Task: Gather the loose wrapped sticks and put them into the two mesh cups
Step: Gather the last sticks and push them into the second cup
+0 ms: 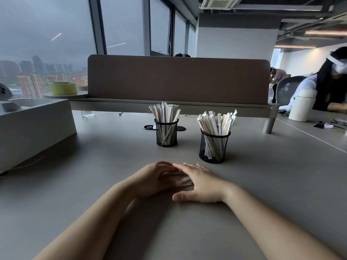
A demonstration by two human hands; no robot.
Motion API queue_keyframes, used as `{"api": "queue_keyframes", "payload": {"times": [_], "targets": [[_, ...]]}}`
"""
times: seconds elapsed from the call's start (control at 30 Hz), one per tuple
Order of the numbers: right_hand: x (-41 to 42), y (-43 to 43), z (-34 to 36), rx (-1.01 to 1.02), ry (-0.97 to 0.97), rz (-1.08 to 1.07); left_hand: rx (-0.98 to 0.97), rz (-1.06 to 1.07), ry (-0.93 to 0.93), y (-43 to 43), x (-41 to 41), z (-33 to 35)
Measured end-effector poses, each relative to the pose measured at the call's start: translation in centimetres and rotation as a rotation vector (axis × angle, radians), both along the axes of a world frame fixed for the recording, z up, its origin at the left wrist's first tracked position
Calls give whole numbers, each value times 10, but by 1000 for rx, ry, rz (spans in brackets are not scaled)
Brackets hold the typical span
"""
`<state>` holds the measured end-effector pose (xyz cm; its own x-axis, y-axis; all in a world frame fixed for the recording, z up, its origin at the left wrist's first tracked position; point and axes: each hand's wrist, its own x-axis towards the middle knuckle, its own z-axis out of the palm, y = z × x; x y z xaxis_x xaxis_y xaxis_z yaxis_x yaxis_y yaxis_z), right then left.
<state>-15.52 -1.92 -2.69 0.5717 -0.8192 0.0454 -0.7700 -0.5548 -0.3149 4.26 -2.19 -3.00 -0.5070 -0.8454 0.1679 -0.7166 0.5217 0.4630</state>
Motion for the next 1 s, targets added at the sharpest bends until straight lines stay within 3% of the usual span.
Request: {"api": "queue_keyframes", "payload": {"times": [0.1,0.3,0.5,0.83,1.0], "targets": [[0,-1,0,-62,-27,-40,35,49,6,1,8,6],[2,-4,2,-84,-8,-34,117,76,-190,1,21,13],[7,-2,3,-56,-30,-26,64,5,-55,-1,11,5],[14,-1,-7,-120,-98,-101,122,328,394,-7,-18,-3],[20,-1,0,-116,-9,-112,60,417,357,-9,-28,-4]]}}
